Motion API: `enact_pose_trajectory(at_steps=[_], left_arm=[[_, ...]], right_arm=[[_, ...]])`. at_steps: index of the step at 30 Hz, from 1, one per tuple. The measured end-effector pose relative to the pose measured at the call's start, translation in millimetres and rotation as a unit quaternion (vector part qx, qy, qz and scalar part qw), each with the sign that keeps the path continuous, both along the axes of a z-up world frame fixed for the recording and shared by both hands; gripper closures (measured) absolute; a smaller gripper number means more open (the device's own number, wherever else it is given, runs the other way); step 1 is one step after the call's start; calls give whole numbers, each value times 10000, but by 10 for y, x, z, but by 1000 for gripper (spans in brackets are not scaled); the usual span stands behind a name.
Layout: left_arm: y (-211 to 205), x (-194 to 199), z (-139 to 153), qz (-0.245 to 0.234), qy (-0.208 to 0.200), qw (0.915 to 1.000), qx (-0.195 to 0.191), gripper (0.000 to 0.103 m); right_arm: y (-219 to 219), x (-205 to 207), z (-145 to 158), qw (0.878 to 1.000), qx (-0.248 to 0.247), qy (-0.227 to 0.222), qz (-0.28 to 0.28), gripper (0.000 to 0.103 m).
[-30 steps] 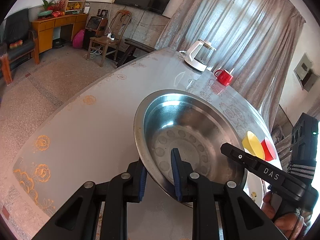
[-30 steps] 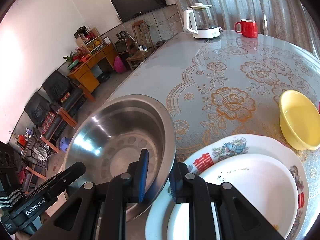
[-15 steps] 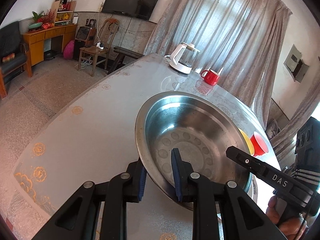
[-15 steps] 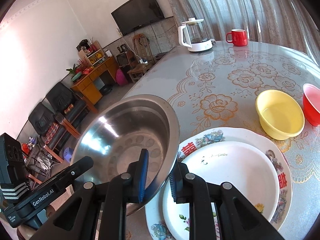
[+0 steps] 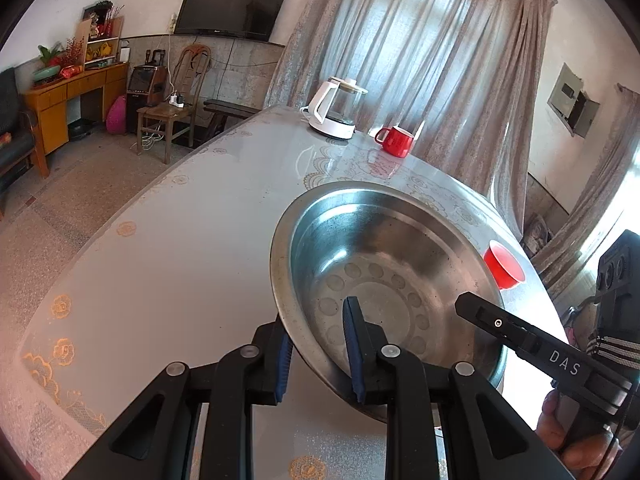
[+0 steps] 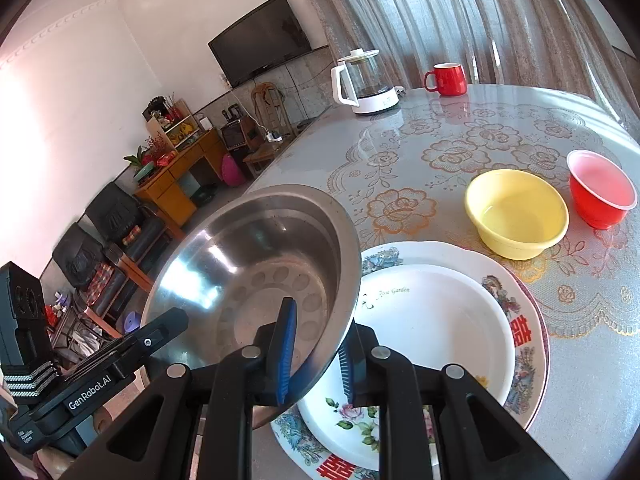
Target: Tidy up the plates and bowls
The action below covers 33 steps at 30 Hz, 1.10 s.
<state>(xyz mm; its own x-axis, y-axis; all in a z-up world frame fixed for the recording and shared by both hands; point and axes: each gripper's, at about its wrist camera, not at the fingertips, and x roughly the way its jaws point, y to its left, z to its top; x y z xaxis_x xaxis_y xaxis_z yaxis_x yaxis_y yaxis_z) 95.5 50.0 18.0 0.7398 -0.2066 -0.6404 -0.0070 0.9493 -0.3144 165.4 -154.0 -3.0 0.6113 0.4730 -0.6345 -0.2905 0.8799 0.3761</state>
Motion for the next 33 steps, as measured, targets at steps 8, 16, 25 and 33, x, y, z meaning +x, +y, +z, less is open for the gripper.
enact_pose_trajectory(at_steps=[8, 16, 25, 33], left_arm=[[-189, 9, 9, -314, -13, 9995, 74, 79], [-424, 40, 34, -710, -15, 9974, 92, 78], [-543, 91, 44, -831, 17, 9965, 85, 78], [-135, 198, 47, -132, 22, 9999, -98, 78]], right_arm=[[-201, -133, 34, 9998, -16, -98, -190, 84], [-426, -277, 44, 9988, -19, -120, -467, 84], [-606, -389, 69, 9975, 31, -149, -696, 84], [-273, -103, 120, 9993, -69, -111, -343, 84]])
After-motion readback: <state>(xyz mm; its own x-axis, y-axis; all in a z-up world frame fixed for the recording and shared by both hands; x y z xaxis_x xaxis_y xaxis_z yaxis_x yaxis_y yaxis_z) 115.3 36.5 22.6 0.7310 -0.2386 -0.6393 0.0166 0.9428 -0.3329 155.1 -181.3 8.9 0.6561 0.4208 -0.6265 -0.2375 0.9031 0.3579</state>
